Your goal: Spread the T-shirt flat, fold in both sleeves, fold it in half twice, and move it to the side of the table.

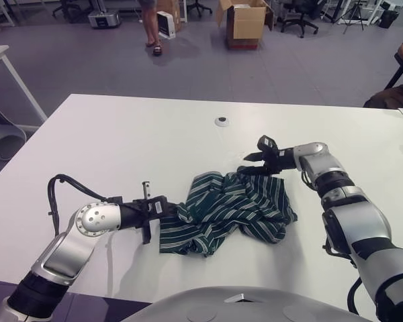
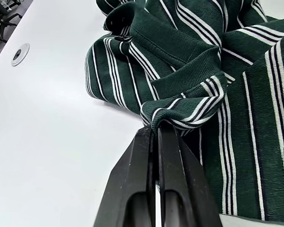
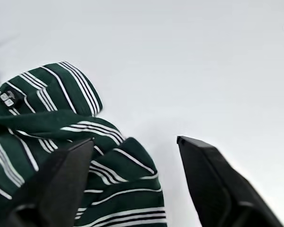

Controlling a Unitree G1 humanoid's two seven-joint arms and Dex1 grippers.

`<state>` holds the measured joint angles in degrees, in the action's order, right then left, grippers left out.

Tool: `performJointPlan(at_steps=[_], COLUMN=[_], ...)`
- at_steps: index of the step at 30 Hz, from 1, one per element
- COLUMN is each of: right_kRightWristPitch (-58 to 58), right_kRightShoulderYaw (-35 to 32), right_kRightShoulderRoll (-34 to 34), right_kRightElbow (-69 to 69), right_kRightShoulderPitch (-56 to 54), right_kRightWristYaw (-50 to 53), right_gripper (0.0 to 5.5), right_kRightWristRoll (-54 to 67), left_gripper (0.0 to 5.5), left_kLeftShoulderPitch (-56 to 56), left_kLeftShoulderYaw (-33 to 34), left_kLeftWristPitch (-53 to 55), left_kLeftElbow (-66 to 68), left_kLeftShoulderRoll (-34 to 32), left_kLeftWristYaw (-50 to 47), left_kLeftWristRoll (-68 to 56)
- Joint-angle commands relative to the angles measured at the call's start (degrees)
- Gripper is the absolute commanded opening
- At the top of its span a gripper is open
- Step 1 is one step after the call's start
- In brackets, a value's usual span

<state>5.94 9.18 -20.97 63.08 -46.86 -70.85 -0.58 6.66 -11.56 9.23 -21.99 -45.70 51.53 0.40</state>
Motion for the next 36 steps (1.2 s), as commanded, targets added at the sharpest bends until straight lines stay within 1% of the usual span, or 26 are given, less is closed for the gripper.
performJointPlan(at_steps=[1, 6, 9, 13, 14, 18, 23, 27, 31, 34, 36], right_kRightWristPitch=[-1.08, -3.47, -4.11, -4.0, -3.9, -2.71, 0.07, 5.49, 7.64, 5.9, 3.93], right_kRightShoulderYaw=[0.25, 1.34, 1.01, -0.26, -0.8, -3.1, -7.63, -12.55, -17.28, -17.29, -16.42], right_kRightShoulderRoll=[1.51, 1.04, 0.61, -0.58, -1.55, -6.12, -9.37, -11.08, -13.41, -14.39, -14.56], right_kRightElbow=[4.2, 6.02, 6.23, 5.38, 4.71, 1.89, -0.14, -3.49, -4.44, -3.36, -1.84], right_kRightShoulderPitch=[-2.6, -2.64, -3.01, -4.0, -4.53, -8.44, -18.43, -24.7, -30.0, -32.78, -34.78], right_kRightWristYaw=[2.38, 2.78, 2.06, -1.23, -3.17, -11.35, -16.98, -20.71, -16.77, -13.24, -11.34], right_gripper=[2.47, 1.43, 0.9, 0.12, 0.02, 0.01, 0.01, 0.01, 0.0, 0.0, 0.0], right_kRightWristRoll=[-1.76, -4.58, -4.97, -3.64, -3.03, -0.7, 4.01, 10.47, 14.35, 13.34, 11.92], left_gripper=[0.0, 0.0, 0.0, 0.0, 0.0, 0.0, 0.0, 0.0, 0.0, 0.0, 0.0], left_kLeftShoulderPitch=[-0.48, -0.54, -0.83, -1.23, -1.6, -6.49, -22.38, -33.3, -42.6, -49.23, -54.57], left_kLeftShoulderYaw=[-0.11, -0.52, -0.54, -0.06, 0.65, 5.65, 11.4, 14.93, 19.16, 19.74, 18.2], left_kLeftWristPitch=[-0.32, -0.54, -0.89, -1.53, -1.57, -0.2, 3.29, 6.71, 9.6, 10.2, 8.85], left_kLeftElbow=[0.49, 1.0, 1.56, 3.19, 4.01, 6.07, 10.56, 12.54, 15.53, 21.22, 27.97], left_kLeftShoulderRoll=[-0.4, -0.27, -0.44, -0.02, 0.27, 1.89, 4.41, 5.51, 4.99, 4.54, 4.18], left_kLeftWristYaw=[0.53, 0.76, 1.04, 0.27, -0.17, -1.14, -1.09, -0.59, -1.52, -2.21, -2.21], left_kLeftWristRoll=[0.11, 0.42, 0.44, 0.58, 0.19, -4.41, -12.07, -18.49, -23.28, -22.84, -20.09])
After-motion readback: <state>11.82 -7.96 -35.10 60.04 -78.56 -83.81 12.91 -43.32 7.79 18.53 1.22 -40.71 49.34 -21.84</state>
